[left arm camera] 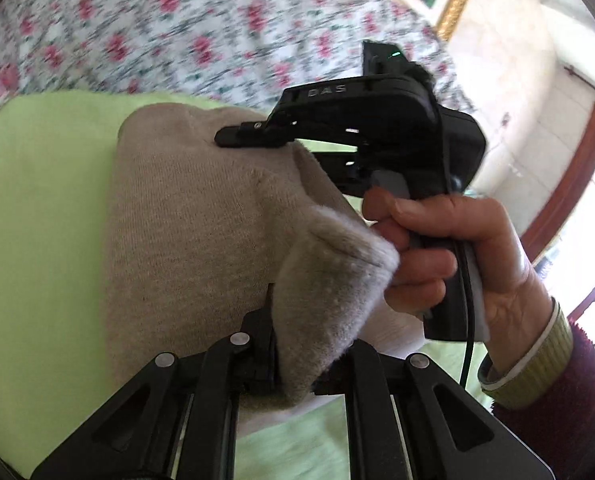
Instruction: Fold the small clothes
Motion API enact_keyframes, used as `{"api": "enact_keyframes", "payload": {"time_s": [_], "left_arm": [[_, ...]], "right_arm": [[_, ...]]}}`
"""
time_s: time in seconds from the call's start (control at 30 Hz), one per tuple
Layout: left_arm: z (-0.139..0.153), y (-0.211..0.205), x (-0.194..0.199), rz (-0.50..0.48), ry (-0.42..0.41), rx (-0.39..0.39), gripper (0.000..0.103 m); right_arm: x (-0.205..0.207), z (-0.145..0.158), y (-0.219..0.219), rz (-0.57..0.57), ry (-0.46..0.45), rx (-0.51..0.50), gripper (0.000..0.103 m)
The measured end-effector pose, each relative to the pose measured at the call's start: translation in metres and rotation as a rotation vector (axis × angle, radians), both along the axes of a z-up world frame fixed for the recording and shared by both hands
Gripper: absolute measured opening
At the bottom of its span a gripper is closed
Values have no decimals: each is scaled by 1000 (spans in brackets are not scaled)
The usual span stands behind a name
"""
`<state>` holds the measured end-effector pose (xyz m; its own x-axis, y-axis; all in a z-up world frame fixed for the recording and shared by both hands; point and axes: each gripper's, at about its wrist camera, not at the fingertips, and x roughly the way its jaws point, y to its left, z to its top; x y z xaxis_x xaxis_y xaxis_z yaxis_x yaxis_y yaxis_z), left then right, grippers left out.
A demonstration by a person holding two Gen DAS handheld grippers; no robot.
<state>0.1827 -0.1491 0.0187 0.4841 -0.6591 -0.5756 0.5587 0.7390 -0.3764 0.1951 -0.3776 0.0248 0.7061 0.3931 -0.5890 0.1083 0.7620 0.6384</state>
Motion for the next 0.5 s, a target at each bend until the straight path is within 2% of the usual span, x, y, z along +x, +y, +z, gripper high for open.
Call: {"api": "enact_keyframes", "payload": {"time_s": [0.03,0.1,0.27,0.37,0.5], "left_arm": [[3,-12,-1,-28,10,-28,9],[1,-35,-3,-63,27,-32,9],[-24,-92,-6,-141,76,-2,9],[-43,-113,-3,-168,119,13,9],[-55,-124,3,-165,134,42,10]], "right_arm": [[-11,7,-6,-10,-7,-35,16],[-30,13,-21,-45,20,-128,16],[-54,-12,-53,-111,163,-333,16],[-61,-29,-64,-124,189,-367,16],[-61,-37,-69,-130,156,-380,16]]}}
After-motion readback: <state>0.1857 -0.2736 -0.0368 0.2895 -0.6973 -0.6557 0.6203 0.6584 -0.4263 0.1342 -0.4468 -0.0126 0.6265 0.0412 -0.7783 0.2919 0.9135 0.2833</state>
